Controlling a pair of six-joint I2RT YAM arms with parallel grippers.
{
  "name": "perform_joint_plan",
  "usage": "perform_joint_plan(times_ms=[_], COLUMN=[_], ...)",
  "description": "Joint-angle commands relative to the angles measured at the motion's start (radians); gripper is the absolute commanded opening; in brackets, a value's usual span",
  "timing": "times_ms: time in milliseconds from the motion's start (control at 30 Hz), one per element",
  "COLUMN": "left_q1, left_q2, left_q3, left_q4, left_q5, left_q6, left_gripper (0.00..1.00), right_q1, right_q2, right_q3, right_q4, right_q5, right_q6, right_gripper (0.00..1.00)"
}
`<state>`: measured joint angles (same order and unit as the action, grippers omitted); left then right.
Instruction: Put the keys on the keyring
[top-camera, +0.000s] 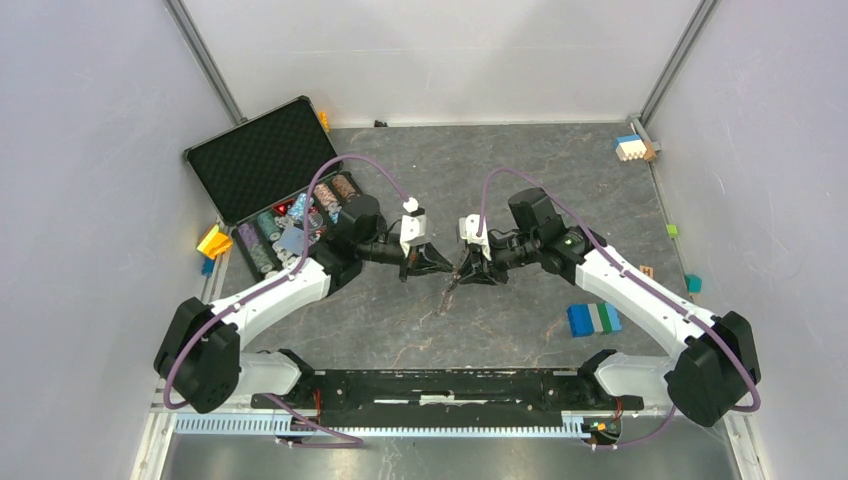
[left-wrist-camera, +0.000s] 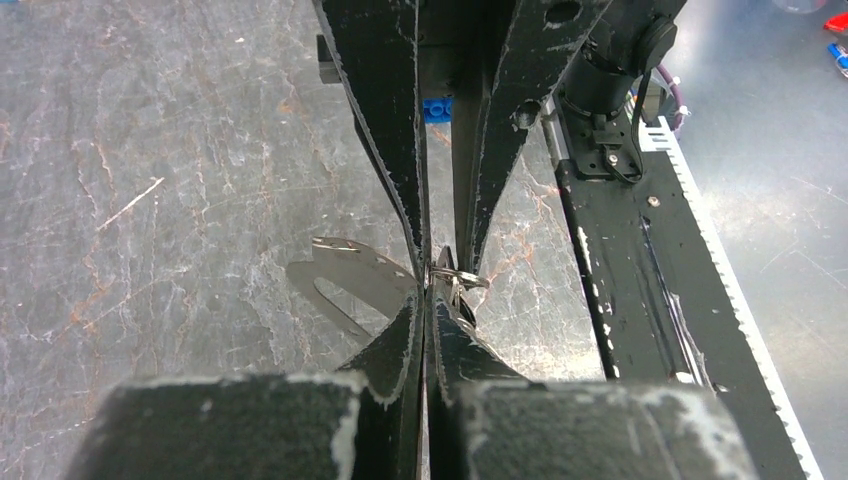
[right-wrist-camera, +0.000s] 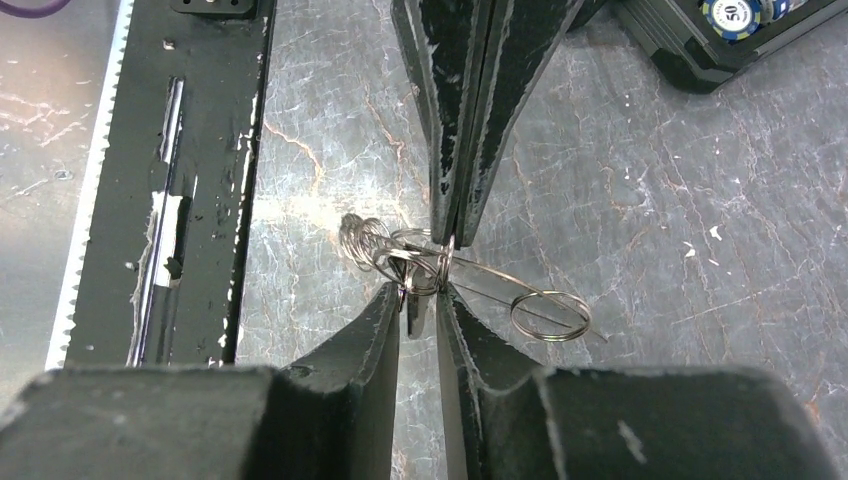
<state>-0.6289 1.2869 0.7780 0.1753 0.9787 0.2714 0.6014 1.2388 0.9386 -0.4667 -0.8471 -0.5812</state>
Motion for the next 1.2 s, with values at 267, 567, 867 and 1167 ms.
perform_joint_plan(times_ms=[267, 567, 867, 1167], left_q1=[0.020, 0.020, 0.027, 0.027], left_q2=[-0.030, -0.021, -0.022, -0.011], left_q3=[-0.029, -0.052, -0.073, -0.095], left_q4=[0.173, 0.266, 0.334, 0.411], left_q5=[0.048, 0.061, 0.067, 0.064], left_q6=[-0.113, -0.181, -0.221, -0.262], left_gripper=[0.02, 0.02, 0.02, 0.02], right_q1=[-0.006, -0.006, -0.006, -0.003], right_q2=[0.013, 0.024, 0.022, 0.032], right_q3=[-0.011, -0.006, -0.004, -0.001], right_q4=[0.011, 0.016, 0.007, 0.013], right_q5=[-0.010, -0.008, -0.003, -0.017], right_q6=[-0.004, -0.002, -0.007, 0.005], right_gripper=[0.25, 0.16, 0.12, 0.12])
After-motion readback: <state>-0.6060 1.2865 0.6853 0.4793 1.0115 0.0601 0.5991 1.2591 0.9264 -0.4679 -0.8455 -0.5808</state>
